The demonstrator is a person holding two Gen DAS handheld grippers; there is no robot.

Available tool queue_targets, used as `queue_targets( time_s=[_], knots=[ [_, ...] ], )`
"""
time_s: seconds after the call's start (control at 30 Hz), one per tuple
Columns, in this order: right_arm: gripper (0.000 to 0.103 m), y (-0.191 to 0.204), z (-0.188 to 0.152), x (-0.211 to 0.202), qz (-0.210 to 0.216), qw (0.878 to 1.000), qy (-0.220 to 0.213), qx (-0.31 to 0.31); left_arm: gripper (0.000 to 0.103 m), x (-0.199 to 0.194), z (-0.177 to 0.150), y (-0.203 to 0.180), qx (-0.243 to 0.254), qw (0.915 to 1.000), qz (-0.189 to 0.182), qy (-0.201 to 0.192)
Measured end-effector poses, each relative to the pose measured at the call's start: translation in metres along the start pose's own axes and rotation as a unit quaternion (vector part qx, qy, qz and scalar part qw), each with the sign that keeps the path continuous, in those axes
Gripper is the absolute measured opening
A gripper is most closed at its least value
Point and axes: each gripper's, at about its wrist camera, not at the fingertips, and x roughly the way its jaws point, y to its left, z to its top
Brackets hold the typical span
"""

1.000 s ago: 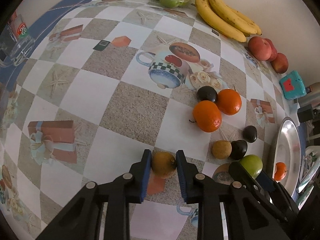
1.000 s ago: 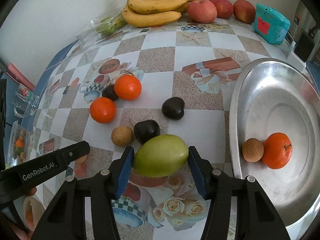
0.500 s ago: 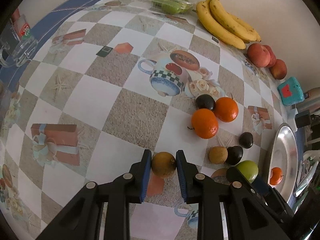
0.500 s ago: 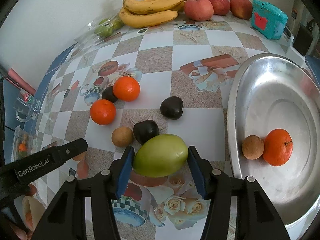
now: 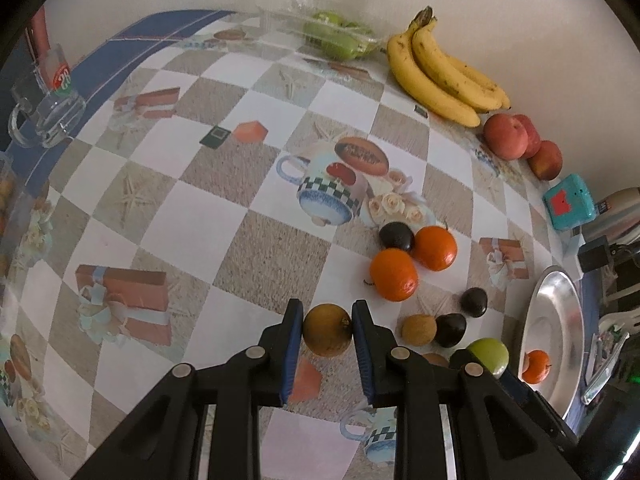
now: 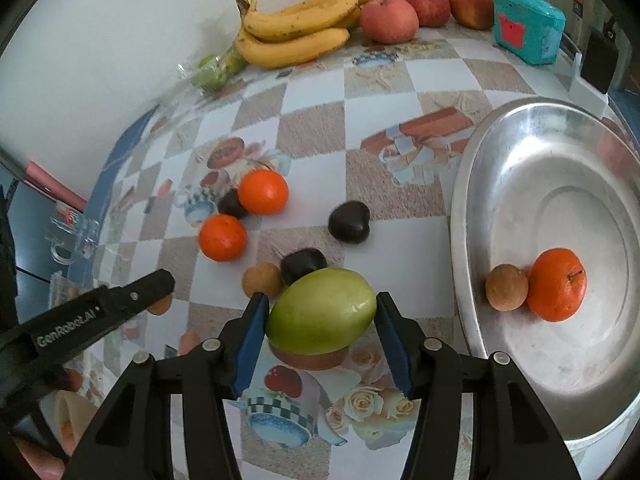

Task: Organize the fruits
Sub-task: 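Carry the green mango into the steel plate and open the right tool while the left releases its fruit there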

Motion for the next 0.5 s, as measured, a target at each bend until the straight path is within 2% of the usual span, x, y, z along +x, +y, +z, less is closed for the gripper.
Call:
queue_targets(
  time_s=[0.3, 0.5],
  knots=[
    [0.056, 0.002, 0.007, -0.032, 0.012, 0.999, -0.047, 0.008, 0.027, -0.014, 0.005, -0.006, 0.003, 0.9994, -0.01, -0.034],
    [0.056, -0.002, 0.007, -0.04, 0.007, 0.998, -0.053, 0.013, 0.027, -0.02, 0.004, -0.013, 0.011, 0.9987, -0.014, -0.047]
  ],
)
